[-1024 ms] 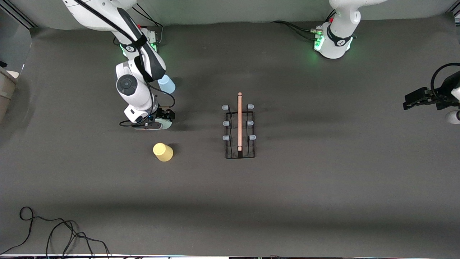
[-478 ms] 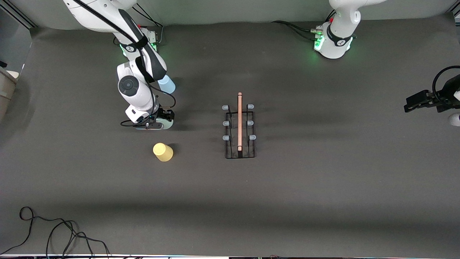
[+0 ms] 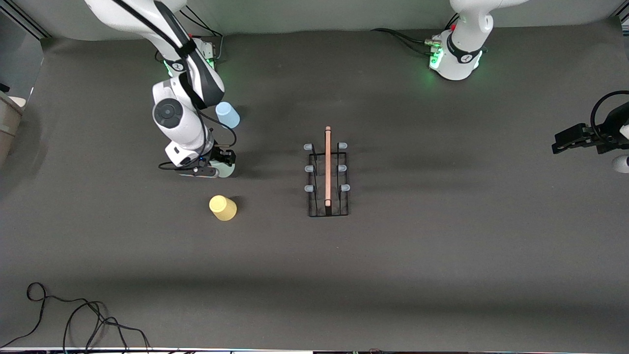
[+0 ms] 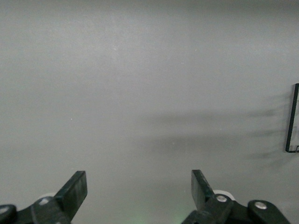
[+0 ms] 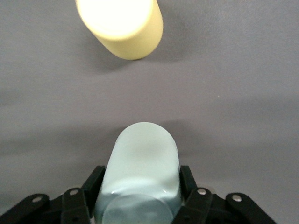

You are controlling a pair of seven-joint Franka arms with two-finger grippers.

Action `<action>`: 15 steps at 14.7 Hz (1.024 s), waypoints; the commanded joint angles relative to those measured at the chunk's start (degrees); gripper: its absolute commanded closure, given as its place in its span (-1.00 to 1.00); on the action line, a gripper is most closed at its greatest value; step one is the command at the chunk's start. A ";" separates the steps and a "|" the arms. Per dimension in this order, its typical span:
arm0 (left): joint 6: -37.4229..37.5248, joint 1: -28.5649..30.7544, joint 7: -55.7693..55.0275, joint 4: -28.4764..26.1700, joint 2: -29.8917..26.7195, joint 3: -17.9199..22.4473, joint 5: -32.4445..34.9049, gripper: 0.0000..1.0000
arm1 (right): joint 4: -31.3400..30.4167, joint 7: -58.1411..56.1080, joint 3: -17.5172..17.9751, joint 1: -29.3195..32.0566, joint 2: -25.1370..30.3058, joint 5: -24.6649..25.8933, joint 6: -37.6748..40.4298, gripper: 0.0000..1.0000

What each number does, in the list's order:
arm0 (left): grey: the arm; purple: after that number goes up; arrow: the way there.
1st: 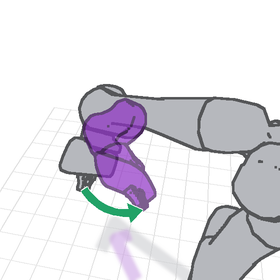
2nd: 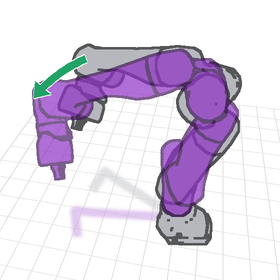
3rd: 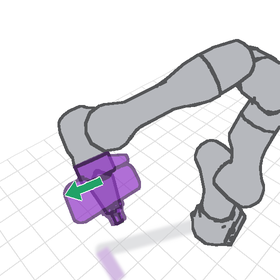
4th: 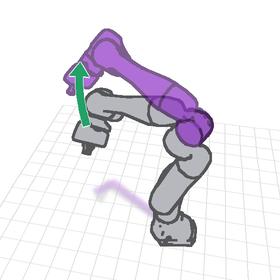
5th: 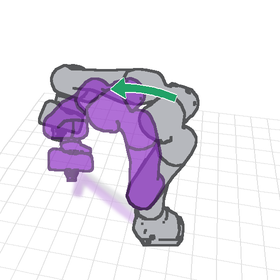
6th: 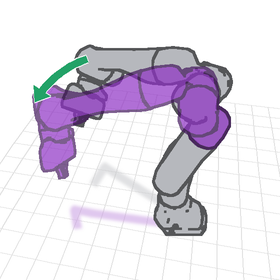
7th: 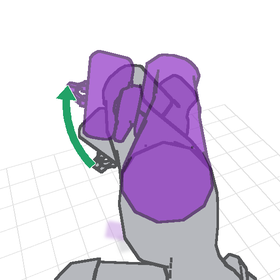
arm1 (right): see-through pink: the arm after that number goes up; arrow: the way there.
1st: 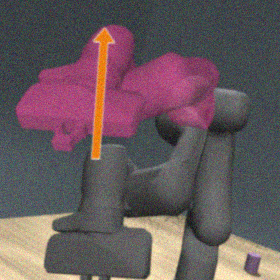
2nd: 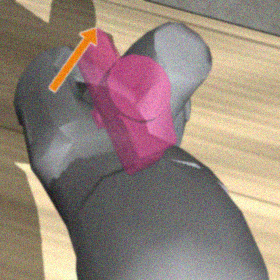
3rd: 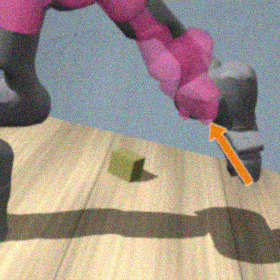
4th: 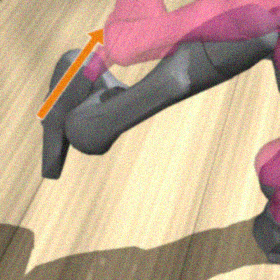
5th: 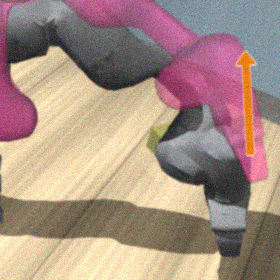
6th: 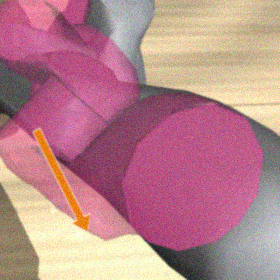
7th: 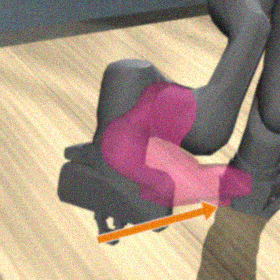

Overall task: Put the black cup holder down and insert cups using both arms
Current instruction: 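Carry the green cup with the right gripper to the rack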

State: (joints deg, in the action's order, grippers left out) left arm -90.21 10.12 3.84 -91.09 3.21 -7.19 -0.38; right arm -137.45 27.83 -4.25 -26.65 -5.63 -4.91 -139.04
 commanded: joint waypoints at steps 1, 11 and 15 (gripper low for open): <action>0.30 -0.45 0.91 -0.50 -0.14 -0.55 -0.05 -0.99 | 6.90 2.22 0.12 -0.50 3.51 -5.18 11.04 1.00; 0.91 -0.89 0.47 2.93 2.50 -0.99 0.74 -0.99 | 23.62 25.14 0.21 -15.78 -2.71 -7.92 16.35 1.00; 2.67 -1.24 0.55 4.07 2.68 -0.99 0.74 -0.99 | 27.84 32.88 0.21 -20.19 -8.60 -7.83 11.79 1.00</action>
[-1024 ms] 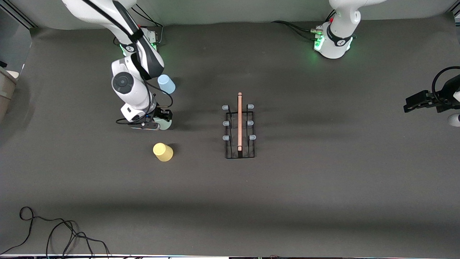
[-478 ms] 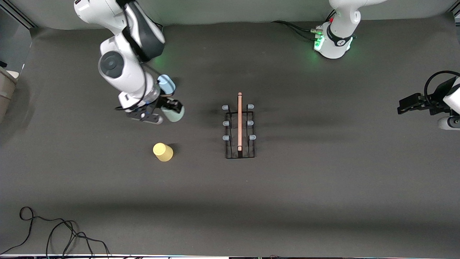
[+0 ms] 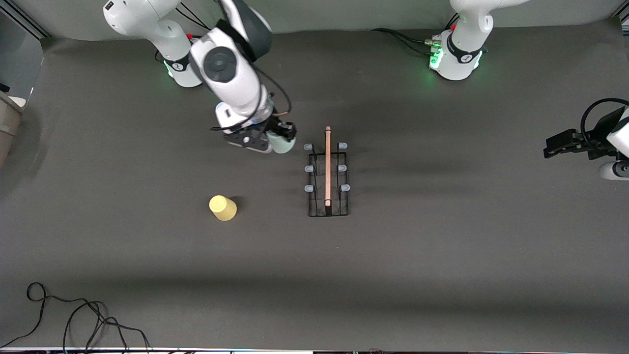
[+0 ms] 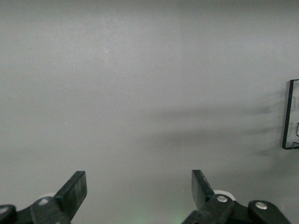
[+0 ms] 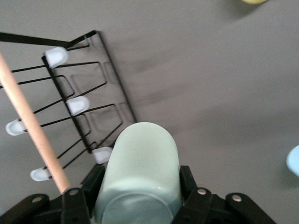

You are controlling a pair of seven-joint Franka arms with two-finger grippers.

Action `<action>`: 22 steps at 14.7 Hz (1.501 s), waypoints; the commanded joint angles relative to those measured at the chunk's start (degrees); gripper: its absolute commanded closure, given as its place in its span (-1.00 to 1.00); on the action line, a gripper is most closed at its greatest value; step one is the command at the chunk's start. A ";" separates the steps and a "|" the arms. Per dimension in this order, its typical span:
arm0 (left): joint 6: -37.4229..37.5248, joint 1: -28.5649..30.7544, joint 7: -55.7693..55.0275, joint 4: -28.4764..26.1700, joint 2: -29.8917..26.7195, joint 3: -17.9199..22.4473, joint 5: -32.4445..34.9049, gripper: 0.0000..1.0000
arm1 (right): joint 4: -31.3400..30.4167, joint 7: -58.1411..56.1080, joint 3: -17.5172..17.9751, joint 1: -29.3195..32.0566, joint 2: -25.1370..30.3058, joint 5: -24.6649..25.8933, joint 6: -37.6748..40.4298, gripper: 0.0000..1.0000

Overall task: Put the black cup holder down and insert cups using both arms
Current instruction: 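Carry the green cup with the right gripper to the rack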

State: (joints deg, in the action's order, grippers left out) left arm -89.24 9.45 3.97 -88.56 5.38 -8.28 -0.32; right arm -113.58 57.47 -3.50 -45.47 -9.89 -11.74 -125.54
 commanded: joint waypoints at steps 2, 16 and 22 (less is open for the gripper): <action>1.79 -0.48 0.43 1.11 0.43 0.29 0.75 -0.99 | 4.25 4.84 -0.55 -1.90 -6.36 -0.92 -4.70 1.00; 0.39 -16.39 0.07 1.63 -0.01 15.58 1.28 -0.99 | 4.25 7.13 -0.63 -4.54 -11.82 -0.30 -10.51 1.00; 0.12 -13.49 0.25 2.78 1.04 12.24 1.19 -0.99 | 4.25 7.13 -0.81 -4.54 -12.00 -0.30 -10.51 -0.89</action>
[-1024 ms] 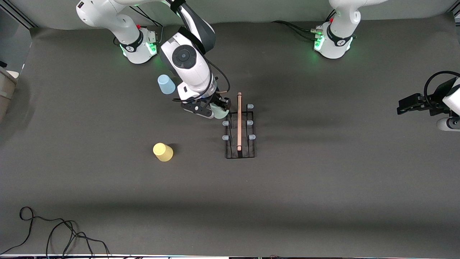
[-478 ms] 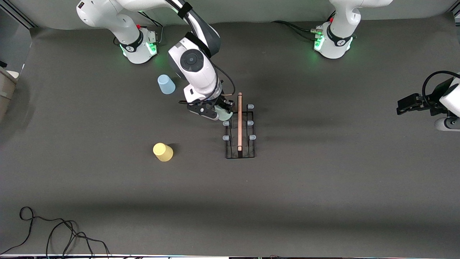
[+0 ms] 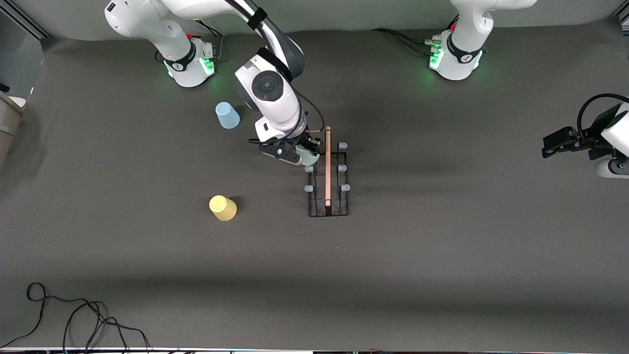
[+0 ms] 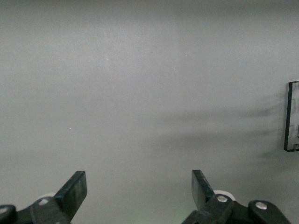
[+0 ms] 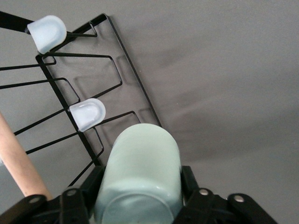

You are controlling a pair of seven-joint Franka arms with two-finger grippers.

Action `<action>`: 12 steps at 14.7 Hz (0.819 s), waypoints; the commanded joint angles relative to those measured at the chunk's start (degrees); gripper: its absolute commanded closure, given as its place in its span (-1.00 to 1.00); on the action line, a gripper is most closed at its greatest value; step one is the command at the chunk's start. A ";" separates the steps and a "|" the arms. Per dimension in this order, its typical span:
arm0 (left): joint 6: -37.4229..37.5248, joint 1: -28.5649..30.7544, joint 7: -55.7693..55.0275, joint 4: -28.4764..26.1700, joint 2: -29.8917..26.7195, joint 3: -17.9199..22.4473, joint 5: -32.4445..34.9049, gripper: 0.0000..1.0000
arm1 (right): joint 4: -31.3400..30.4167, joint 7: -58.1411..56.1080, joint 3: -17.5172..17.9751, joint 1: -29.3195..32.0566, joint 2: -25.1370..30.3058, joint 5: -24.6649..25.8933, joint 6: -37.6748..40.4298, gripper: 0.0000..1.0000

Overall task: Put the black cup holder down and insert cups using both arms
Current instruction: 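Carry the green cup with the right gripper to the rack, then place the green cup onto a rack peg and open the right gripper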

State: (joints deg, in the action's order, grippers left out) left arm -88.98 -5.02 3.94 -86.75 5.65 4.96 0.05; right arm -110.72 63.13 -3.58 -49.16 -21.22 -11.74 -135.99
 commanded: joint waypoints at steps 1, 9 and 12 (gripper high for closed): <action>-0.14 0.81 0.28 0.96 1.02 -1.00 0.92 -0.99 | 1.82 1.47 -0.73 -0.76 -0.58 -0.30 0.02 -0.99; -0.76 0.54 0.81 0.26 2.61 -1.09 0.31 -0.99 | 11.37 -6.76 -5.81 0.82 2.32 0.93 19.12 -0.99; -0.40 0.19 0.37 0.26 2.08 -1.35 0.83 -0.99 | 17.81 -16.60 -12.13 0.82 2.50 0.93 31.11 -0.99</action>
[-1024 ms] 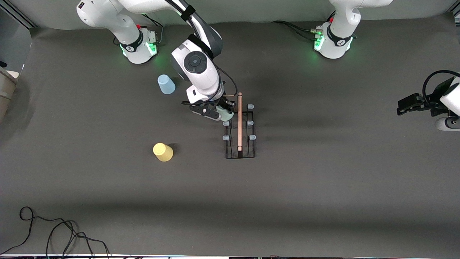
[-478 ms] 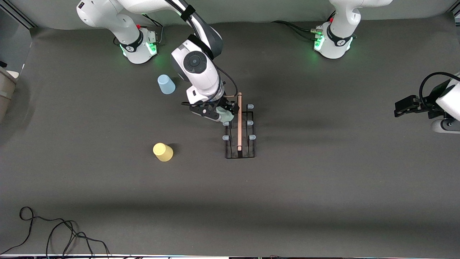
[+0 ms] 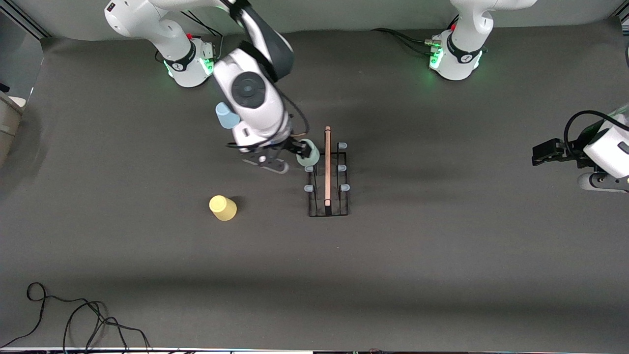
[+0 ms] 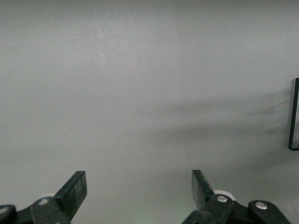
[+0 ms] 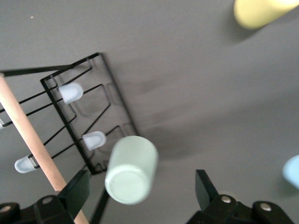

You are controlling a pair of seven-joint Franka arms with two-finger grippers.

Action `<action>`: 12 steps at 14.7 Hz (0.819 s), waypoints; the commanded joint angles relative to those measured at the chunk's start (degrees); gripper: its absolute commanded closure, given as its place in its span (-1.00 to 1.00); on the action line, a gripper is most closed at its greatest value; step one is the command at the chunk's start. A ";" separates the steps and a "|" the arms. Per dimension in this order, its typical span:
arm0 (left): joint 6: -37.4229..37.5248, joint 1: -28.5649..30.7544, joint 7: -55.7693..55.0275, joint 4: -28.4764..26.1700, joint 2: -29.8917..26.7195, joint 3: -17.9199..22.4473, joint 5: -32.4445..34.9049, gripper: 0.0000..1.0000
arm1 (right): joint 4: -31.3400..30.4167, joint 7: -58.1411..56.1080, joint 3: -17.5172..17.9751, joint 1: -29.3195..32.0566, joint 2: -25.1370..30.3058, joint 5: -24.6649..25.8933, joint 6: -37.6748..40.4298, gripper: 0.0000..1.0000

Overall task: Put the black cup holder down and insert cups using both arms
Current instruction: 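Place the green cup onto a rack peg and open the right gripper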

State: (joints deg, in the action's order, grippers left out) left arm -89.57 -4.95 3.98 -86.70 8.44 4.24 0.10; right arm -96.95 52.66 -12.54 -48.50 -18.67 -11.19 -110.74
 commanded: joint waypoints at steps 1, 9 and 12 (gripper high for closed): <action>0.01 0.11 0.15 0.22 -0.79 -0.72 0.78 -0.99 | 4.40 -9.73 -5.46 0.07 0.29 0.38 6.93 -0.99; -0.78 0.11 -0.11 0.22 -1.84 -0.73 3.15 -0.99 | 0.64 -28.13 -17.43 0.34 -3.21 0.47 -1.64 -0.99; -4.55 0.11 -0.11 -0.66 -2.90 -0.81 3.06 -0.99 | -5.51 -28.31 -17.43 0.69 -5.32 0.47 -12.36 -0.99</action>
State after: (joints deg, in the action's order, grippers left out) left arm -92.02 -4.94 3.98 -86.41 7.16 3.96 2.11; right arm -98.94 25.57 -29.72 -47.50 -22.57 -11.16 -117.20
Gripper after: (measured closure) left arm 0.000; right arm 0.000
